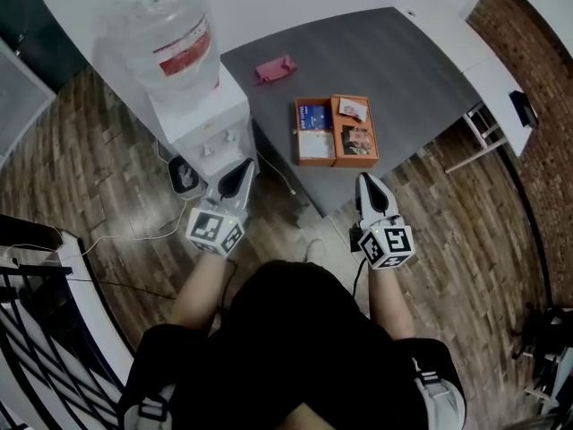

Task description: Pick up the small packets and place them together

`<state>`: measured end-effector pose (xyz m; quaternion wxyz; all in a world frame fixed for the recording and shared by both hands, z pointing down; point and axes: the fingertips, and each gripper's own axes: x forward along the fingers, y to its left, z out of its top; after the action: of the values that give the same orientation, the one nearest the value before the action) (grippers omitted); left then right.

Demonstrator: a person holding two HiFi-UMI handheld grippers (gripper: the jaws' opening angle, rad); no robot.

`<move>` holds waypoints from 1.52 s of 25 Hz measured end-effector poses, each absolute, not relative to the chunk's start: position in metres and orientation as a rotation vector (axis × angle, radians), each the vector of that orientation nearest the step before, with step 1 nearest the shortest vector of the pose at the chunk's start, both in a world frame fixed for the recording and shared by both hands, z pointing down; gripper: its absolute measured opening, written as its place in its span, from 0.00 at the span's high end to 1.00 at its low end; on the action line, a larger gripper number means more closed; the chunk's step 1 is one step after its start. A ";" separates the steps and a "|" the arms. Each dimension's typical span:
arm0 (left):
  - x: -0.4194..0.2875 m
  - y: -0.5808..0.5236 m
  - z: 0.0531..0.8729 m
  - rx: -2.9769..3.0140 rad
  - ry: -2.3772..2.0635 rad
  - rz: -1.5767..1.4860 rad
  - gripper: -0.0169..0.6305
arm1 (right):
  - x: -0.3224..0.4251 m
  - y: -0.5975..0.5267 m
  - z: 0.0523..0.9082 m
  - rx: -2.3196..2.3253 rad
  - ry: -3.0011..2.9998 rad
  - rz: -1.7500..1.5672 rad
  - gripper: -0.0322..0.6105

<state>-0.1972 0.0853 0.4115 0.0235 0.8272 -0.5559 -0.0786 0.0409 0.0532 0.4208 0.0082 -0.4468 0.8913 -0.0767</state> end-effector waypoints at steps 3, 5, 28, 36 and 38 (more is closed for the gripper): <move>-0.206 0.104 0.410 2.576 -1.695 -0.267 0.97 | 0.034 0.077 0.413 -1.415 2.767 -0.202 0.95; -0.209 0.117 0.410 2.593 -1.671 -0.273 0.97 | 0.030 0.093 0.411 -1.427 2.754 -0.185 0.95; -0.178 0.171 0.401 2.562 -1.675 -0.338 0.97 | 0.086 0.154 0.406 -1.523 2.652 -0.145 0.95; -0.169 0.169 0.403 2.589 -1.651 -0.303 0.97 | 0.098 0.151 0.408 -1.550 2.625 -0.168 0.95; -0.169 0.168 0.401 2.591 -1.645 -0.302 0.97 | 0.096 0.151 0.406 -1.551 2.624 -0.160 0.95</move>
<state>-0.1693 0.1676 0.4010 0.0288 0.8398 -0.5333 -0.0979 0.0962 0.1512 0.4062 0.0445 -0.5077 0.8588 -0.0524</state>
